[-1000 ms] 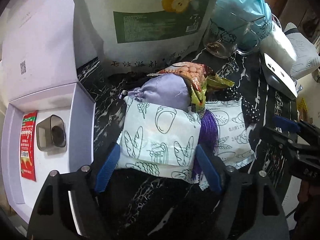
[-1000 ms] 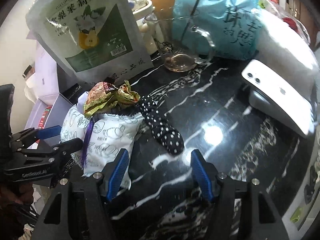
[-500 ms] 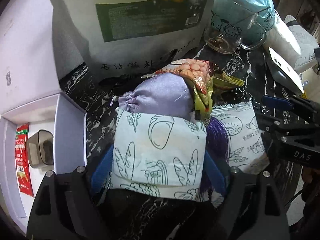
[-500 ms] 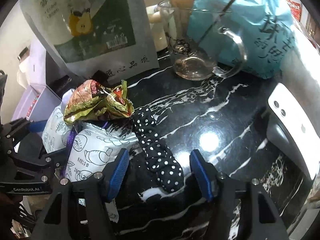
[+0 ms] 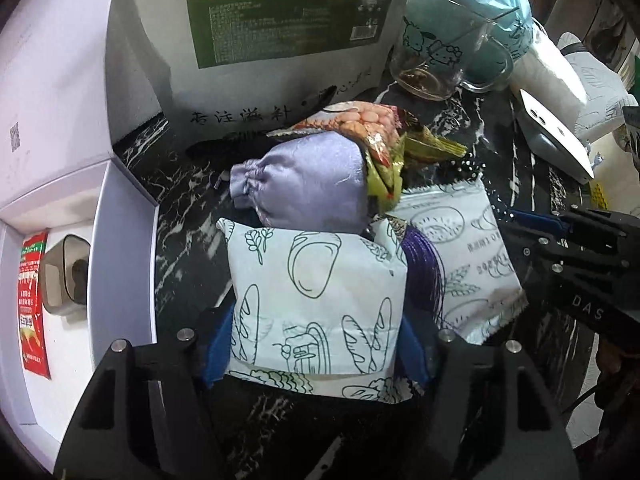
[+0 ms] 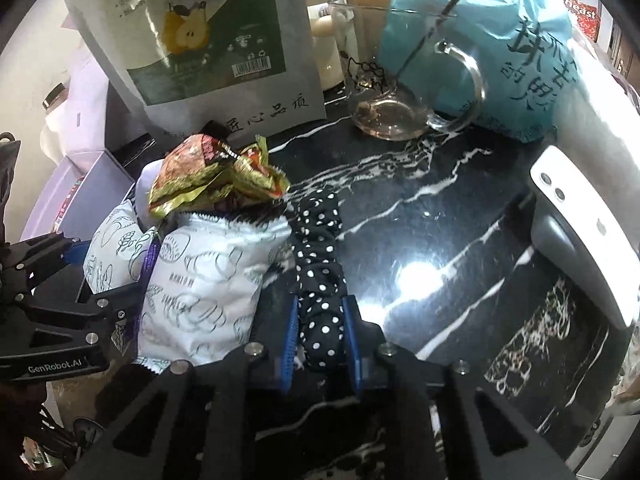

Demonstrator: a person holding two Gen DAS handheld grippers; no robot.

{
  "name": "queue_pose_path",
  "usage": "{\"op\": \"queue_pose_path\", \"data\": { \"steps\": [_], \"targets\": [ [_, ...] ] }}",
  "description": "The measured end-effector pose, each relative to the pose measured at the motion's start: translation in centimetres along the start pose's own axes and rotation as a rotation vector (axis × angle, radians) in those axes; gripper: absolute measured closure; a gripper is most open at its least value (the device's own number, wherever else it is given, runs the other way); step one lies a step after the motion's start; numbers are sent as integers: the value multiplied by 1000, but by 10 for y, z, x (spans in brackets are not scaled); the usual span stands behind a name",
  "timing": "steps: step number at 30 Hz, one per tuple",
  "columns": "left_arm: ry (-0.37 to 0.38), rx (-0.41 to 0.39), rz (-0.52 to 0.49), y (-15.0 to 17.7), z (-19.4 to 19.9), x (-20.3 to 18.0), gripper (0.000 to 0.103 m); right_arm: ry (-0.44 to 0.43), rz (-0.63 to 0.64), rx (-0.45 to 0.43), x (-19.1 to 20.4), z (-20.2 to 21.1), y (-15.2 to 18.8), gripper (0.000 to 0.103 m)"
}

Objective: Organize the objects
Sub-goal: 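Grasp the white printed pouch with the left gripper while the right gripper grasps the black polka-dot item, then lift and carry the white pouch and polka-dot item toward the open box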

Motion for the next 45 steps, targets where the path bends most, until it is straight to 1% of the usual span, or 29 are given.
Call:
{"op": "queue_pose_path", "data": {
  "steps": [6, 8, 10, 15, 24, 29, 33, 35, 37, 38, 40, 42, 45],
  "targets": [
    [8, 20, 0, 13, 3, -9, 36, 0, -36, 9, -6, 14, 25, 84],
    [15, 32, 8, 23, 6, -10, 36, 2, -40, 15, -8, 17, 29, 84],
    [17, 40, 5, 33, 10, -12, 36, 3, -46, 20, -7, 25, 44, 84],
    [24, 66, -37, 59, 16, -26, 36, 3, -62, 32, -6, 35, 69, 84],
    [59, 83, -53, 101, 34, -40, 36, 14, -65, 52, 1, 54, 108, 84],
    [46, 85, -77, 116, 37, -46, 36, 22, -65, 62, 4, 54, 118, 84],
    [16, 66, -95, 121, 37, -47, 34, 30, -79, 26, 3, 53, 118, 83],
    [11, 60, -98, 123, 36, -47, 31, 38, -71, 4, 3, 53, 115, 77],
    [11, 61, -98, 124, 31, -46, 29, 56, -48, -4, 4, 51, 113, 55],
    [3, 51, -102, 123, 29, -47, 27, 69, -37, -3, 5, 50, 111, 52],
    [0, 22, -125, 123, 27, -49, 26, 99, -24, -5, 6, 46, 107, 42],
    [4, -2, -134, 124, 28, -48, 26, 126, -11, 1, 7, 43, 103, 41],
    [2, -7, -134, 124, 29, -47, 28, 148, -3, 2, 8, 40, 101, 41]
  ]
}}
Point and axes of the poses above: each gripper's, at about its wrist camera, not at the fingertips, and z roughly against the way its jaws point, x to its left, y to its underside, the point moved 6 cm from there along -z, roughly the way its jaws point, and after that the axes turned 6 degrees about x, right-handed, at the moved point
